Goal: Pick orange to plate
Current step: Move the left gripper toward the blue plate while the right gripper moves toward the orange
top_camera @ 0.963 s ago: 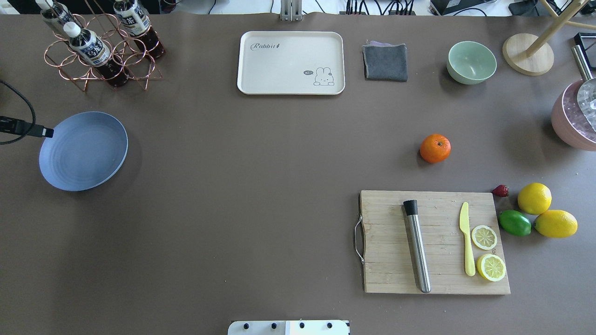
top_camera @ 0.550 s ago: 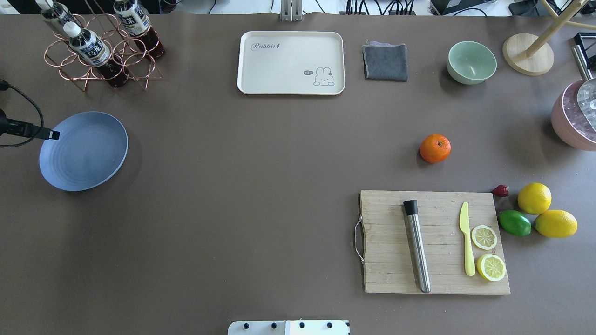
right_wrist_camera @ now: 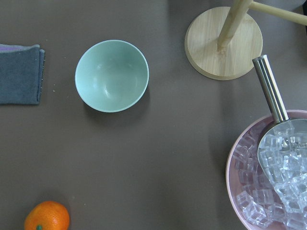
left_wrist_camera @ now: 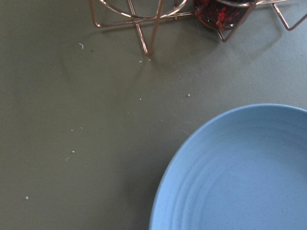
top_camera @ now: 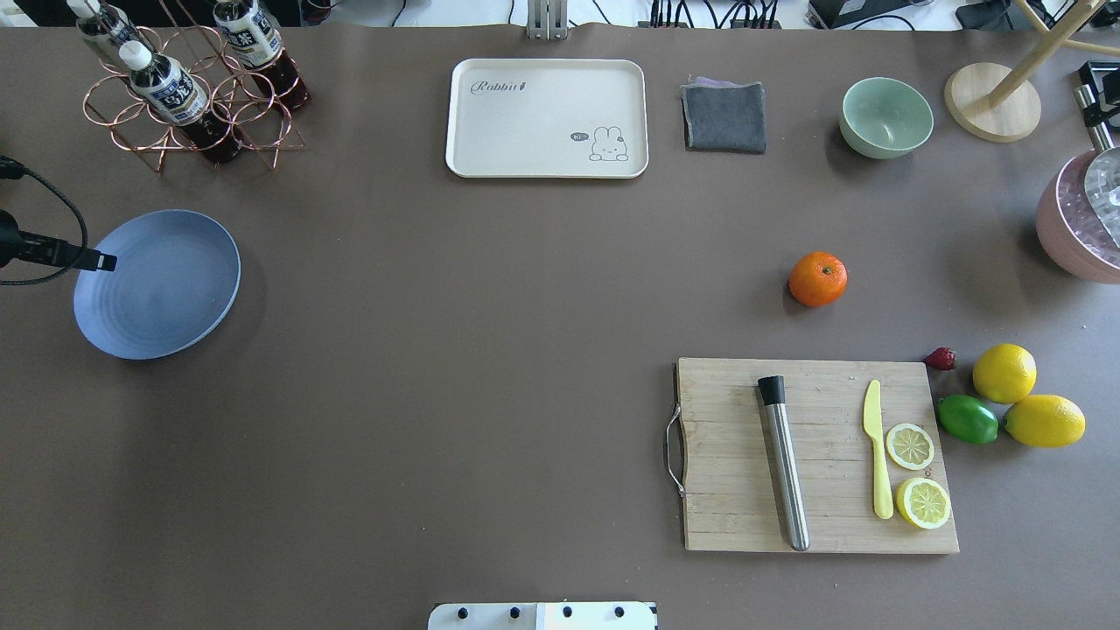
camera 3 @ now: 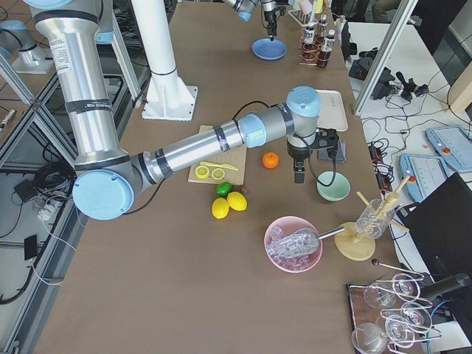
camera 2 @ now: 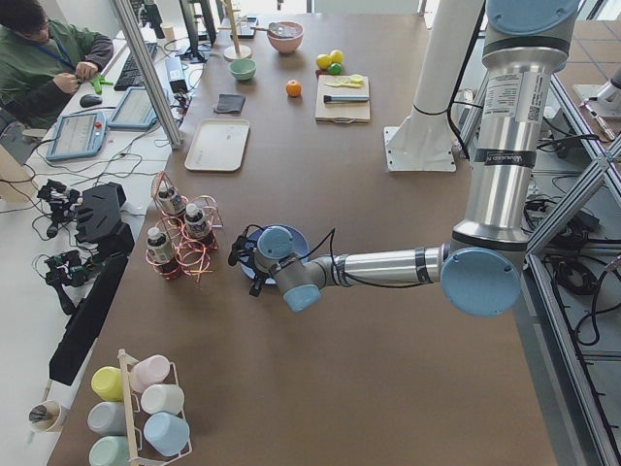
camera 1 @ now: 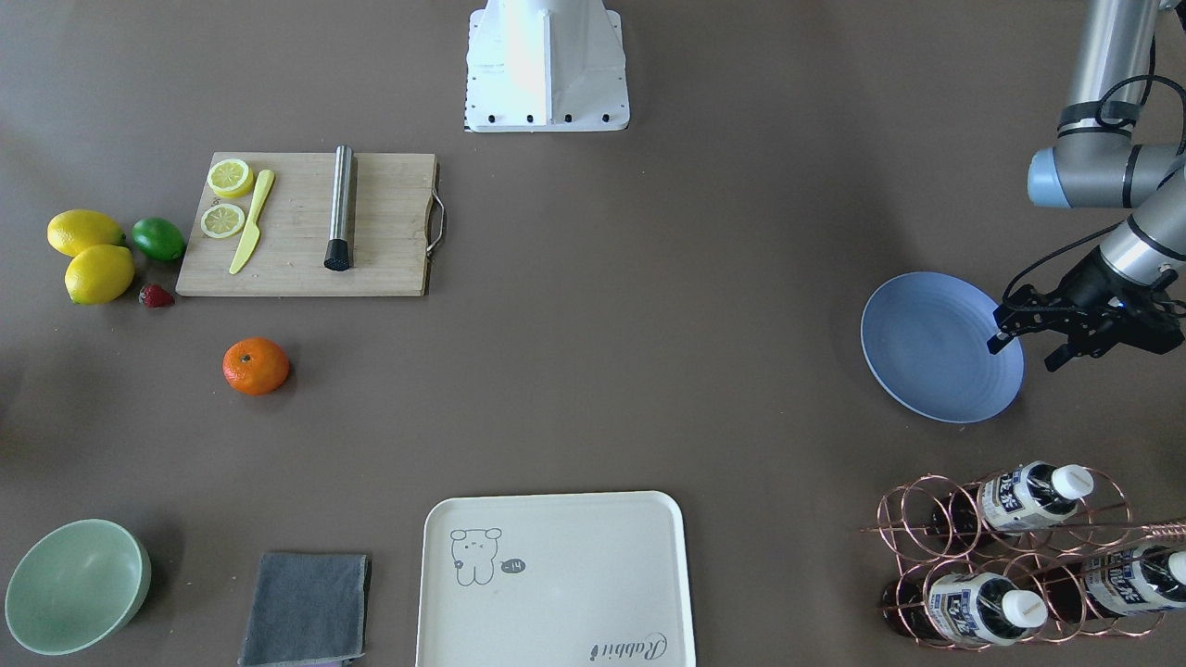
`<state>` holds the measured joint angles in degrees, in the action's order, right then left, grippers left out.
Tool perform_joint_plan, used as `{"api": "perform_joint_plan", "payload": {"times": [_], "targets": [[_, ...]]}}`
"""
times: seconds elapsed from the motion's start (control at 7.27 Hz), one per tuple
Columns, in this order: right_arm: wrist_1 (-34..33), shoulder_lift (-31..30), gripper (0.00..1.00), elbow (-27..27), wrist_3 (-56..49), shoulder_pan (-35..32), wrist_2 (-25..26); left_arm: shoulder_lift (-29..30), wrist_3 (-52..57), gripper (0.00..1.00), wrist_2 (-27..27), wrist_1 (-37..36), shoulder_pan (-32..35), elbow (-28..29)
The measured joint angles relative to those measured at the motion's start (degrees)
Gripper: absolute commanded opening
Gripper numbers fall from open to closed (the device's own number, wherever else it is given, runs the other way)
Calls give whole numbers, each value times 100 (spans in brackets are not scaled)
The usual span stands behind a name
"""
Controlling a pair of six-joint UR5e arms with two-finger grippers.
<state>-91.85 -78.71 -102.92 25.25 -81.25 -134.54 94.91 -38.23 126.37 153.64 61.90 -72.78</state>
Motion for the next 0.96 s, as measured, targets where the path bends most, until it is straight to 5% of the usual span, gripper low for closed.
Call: {"api": "perform_joint_plan", "payload": {"times": [0.28, 0.55, 0.96], "targets": [[0, 26, 100, 0, 13, 14, 19, -19, 2, 51, -6, 182, -46, 138], [0, 39, 100, 0, 17, 19, 25, -33, 0, 0, 3, 258, -53, 194], [0, 35, 100, -62, 157, 30, 46, -34, -35, 0, 24, 269, -54, 177]]}}
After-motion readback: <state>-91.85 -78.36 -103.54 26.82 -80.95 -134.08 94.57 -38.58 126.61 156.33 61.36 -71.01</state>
